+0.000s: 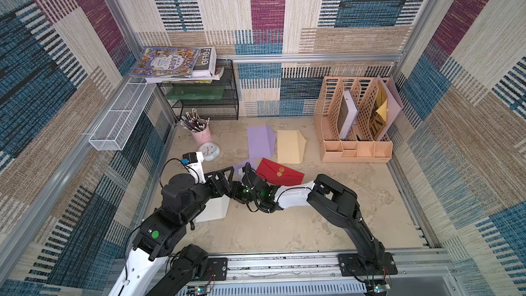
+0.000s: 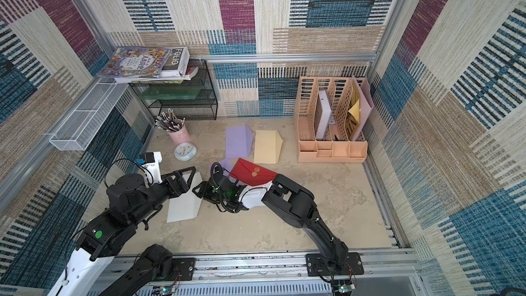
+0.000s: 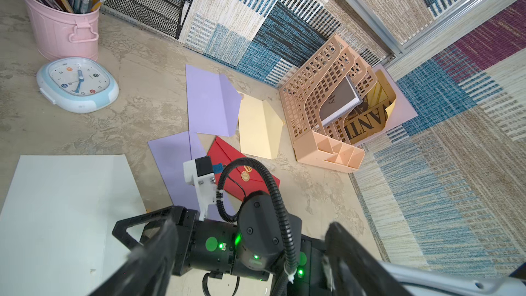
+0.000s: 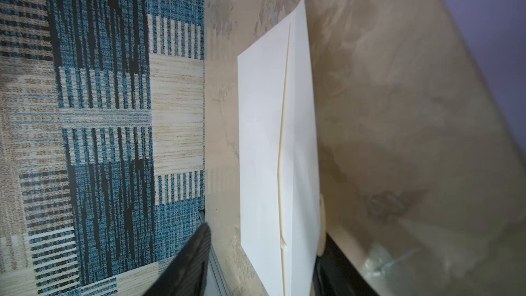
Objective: Open the envelope
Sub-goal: Place the envelope at the center of the board.
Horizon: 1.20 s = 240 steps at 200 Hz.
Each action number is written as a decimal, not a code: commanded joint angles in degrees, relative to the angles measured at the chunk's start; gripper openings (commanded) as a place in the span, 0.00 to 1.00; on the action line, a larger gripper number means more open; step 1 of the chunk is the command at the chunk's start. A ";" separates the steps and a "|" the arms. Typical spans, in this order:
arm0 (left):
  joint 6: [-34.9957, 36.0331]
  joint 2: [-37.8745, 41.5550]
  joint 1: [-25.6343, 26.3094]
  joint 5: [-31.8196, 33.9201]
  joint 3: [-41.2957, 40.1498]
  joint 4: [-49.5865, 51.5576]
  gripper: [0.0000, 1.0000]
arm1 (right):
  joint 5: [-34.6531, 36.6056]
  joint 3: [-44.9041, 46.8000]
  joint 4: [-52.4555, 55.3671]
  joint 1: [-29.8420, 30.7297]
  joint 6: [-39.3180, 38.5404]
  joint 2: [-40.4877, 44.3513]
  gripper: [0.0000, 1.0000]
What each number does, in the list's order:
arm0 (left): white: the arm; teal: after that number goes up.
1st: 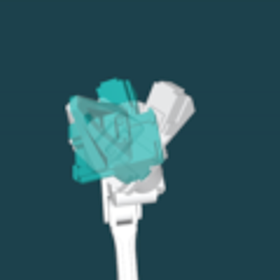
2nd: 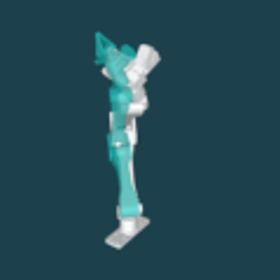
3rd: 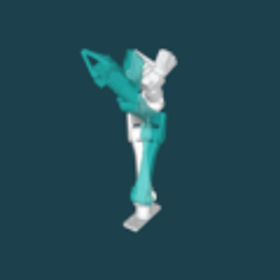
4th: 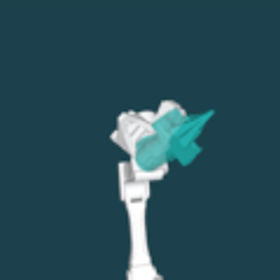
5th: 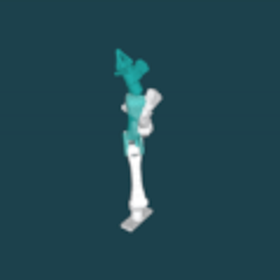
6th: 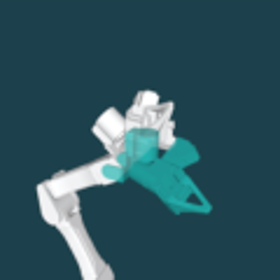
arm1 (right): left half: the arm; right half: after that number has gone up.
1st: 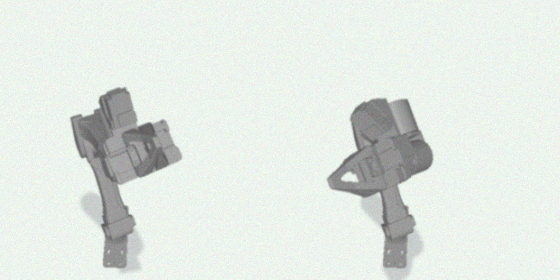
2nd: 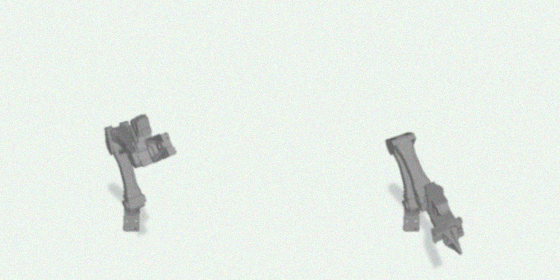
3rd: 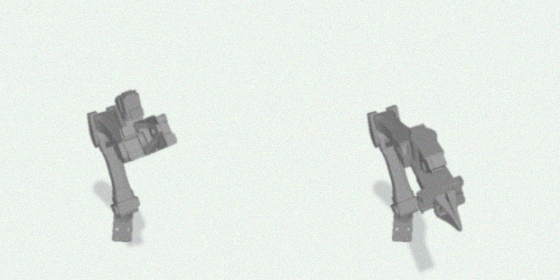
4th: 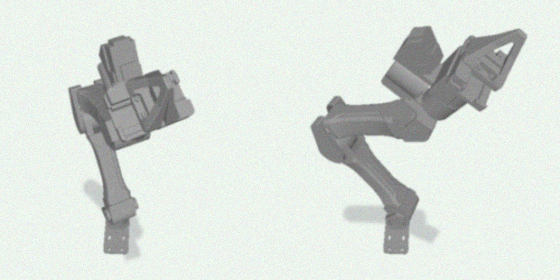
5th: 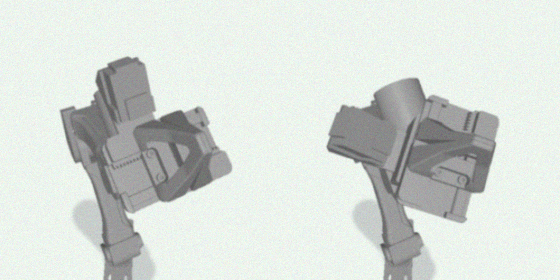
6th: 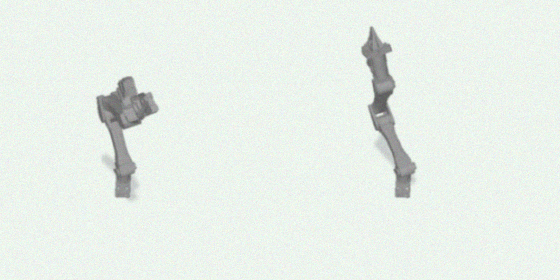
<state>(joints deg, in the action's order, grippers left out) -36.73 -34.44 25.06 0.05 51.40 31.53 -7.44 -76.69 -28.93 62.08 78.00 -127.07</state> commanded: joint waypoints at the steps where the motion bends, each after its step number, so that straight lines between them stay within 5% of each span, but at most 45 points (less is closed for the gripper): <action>1: 0.16 0.25 -0.10 -0.23 -0.14 -0.39 0.84 | 3.07 -1.93 7.66 0.14 -2.28 0.57 0.60; 35: -0.09 -0.01 -0.12 -0.32 -0.38 -0.83 0.84 | 6.48 -5.66 16.52 0.69 -4.48 0.91 0.69; 169: -0.29 -3.10 -0.12 -0.50 -1.12 -2.94 0.84 | 12.72 3.03 20.31 -0.15 -7.82 12.94 0.70; 213: 0.68 -8.95 -0.11 -1.36 -1.80 -6.22 0.84 | 18.54 9.37 25.74 -7.17 -18.24 23.16 0.70; 240: 0.31 -14.00 -0.14 -2.79 -2.34 -9.85 0.84 | 15.00 9.75 28.45 -14.62 -25.97 23.71 0.69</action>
<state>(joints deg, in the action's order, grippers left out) -36.91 -45.58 25.04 -1.26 49.47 26.52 8.14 -67.48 -4.71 52.03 60.82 -103.55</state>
